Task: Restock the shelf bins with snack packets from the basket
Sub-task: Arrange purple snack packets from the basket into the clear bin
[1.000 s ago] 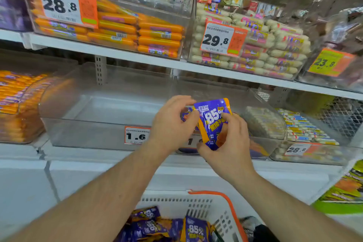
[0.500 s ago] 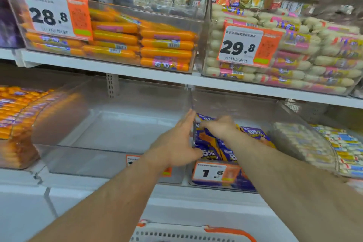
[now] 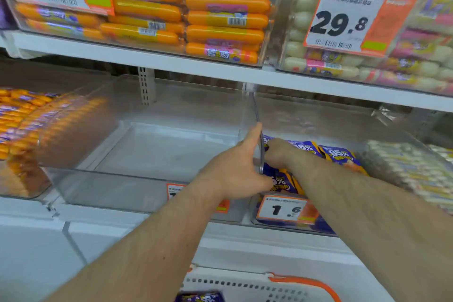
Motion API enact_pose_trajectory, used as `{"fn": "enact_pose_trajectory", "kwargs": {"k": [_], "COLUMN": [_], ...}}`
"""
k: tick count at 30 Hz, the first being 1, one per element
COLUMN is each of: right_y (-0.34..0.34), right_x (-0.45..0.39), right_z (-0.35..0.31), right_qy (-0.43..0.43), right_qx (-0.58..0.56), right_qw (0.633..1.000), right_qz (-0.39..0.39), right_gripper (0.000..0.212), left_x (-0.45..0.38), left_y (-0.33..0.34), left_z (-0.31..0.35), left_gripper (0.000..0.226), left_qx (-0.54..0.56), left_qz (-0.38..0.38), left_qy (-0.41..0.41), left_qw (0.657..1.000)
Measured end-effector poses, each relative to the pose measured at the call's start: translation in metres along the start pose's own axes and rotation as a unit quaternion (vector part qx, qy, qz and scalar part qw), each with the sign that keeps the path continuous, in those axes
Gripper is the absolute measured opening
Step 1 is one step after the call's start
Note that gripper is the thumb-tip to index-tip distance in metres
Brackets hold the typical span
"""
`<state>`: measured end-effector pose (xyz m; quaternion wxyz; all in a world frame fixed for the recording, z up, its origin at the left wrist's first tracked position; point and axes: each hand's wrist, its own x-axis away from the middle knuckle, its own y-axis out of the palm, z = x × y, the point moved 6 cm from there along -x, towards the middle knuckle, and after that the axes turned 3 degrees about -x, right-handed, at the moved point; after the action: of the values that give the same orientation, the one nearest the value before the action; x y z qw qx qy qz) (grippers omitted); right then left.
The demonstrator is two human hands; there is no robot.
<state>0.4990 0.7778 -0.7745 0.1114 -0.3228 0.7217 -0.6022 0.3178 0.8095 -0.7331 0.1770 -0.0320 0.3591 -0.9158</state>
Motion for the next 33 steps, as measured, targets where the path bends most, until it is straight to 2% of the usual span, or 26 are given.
{"fn": "enact_pose_trajectory", "kwargs": {"k": [6, 10, 14, 17, 19, 21, 23, 24, 25, 26, 27, 29, 31, 33], "right_y": [-0.002, -0.004, -0.030, -0.057, -0.070, -0.078, -0.067, -0.052, -0.032, -0.008, 0.020, 0.080, 0.144, 0.207], "right_x": [-0.007, -0.008, 0.014, 0.049, 0.090, 0.147, 0.211, 0.235, 0.251, 0.258, 0.260, 0.254, 0.241, 0.234], "right_z": [-0.003, -0.002, -0.009, -0.016, -0.021, -0.027, -0.031, -0.031, -0.028, -0.024, -0.019, -0.005, 0.013, 0.037], "right_qy": [-0.006, -0.007, -0.015, -0.040, -0.075, -0.164, -0.273, -0.309, -0.326, -0.325, -0.305, -0.237, -0.170, -0.086], "right_qx": [0.070, 0.060, -0.027, -0.129, -0.184, -0.199, -0.211, -0.222, -0.236, -0.252, -0.267, -0.274, -0.233, -0.158], "right_qw": [0.997, 0.997, 0.991, 0.970, 0.939, 0.871, 0.780, 0.753, 0.744, 0.754, 0.781, 0.853, 0.925, 0.980], "right_qz": [0.029, 0.050, 0.132, 0.203, 0.280, 0.417, 0.522, 0.538, 0.533, 0.512, 0.476, 0.376, 0.246, 0.088], "right_gripper": [0.041, 0.035, 0.036, 0.023, 0.017, 0.015, 0.015, 0.015, 0.016, 0.017, 0.018, 0.019, 0.018, 0.020], "left_x": [0.001, 0.001, 0.002, 0.010, 0.030, 0.062, 0.098, 0.115, 0.132, 0.147, 0.162, 0.187, 0.207, 0.223], "left_y": [0.002, 0.002, 0.000, -0.010, -0.022, -0.026, -0.014, -0.003, 0.010, 0.025, 0.041, 0.072, 0.099, 0.117], "left_z": [0.000, 0.001, 0.005, 0.011, 0.026, 0.039, 0.039, 0.032, 0.022, 0.006, -0.011, -0.047, -0.076, -0.094], "left_gripper": [0.114, 0.112, 0.111, 0.097, 0.077, 0.058, 0.046, 0.044, 0.044, 0.043, 0.043, 0.042, 0.040, 0.038], "left_qx": [-0.020, -0.025, -0.032, -0.040, -0.071, -0.107, -0.095, -0.078, -0.059, -0.044, -0.033, 0.004, 0.047, 0.072], "left_qz": [0.006, 0.009, 0.024, 0.092, 0.214, 0.350, 0.398, 0.395, 0.383, 0.364, 0.340, 0.272, 0.197, 0.152], "left_qy": [0.003, 0.003, 0.008, 0.018, 0.092, 0.190, 0.232, 0.234, 0.220, 0.192, 0.153, 0.056, -0.042, -0.111], "left_qw": [1.000, 1.000, 0.999, 0.995, 0.970, 0.911, 0.882, 0.885, 0.895, 0.910, 0.927, 0.961, 0.978, 0.979]}}
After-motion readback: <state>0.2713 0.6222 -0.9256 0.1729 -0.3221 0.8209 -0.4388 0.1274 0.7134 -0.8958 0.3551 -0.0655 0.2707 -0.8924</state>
